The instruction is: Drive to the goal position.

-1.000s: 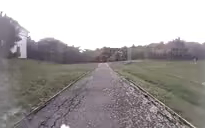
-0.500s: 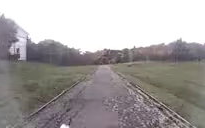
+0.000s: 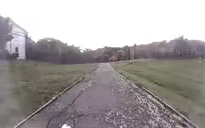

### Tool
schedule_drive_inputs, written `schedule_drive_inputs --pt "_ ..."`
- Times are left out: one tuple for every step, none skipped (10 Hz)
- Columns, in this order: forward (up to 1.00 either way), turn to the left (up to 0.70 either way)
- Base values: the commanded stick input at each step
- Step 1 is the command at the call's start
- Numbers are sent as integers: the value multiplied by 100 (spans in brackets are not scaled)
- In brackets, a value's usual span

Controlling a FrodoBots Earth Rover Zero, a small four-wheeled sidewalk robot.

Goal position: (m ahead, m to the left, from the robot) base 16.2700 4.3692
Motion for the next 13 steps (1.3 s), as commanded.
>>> schedule_drive_inputs --pt "100 0" --pt "100 0" --pt "100 0" --pt "100 0" --pt "100 0" --pt "100 0" --pt "100 0" --pt "100 0" --pt "100 0" --pt "100 0" --pt "100 0" --pt "100 0" --pt "100 0"
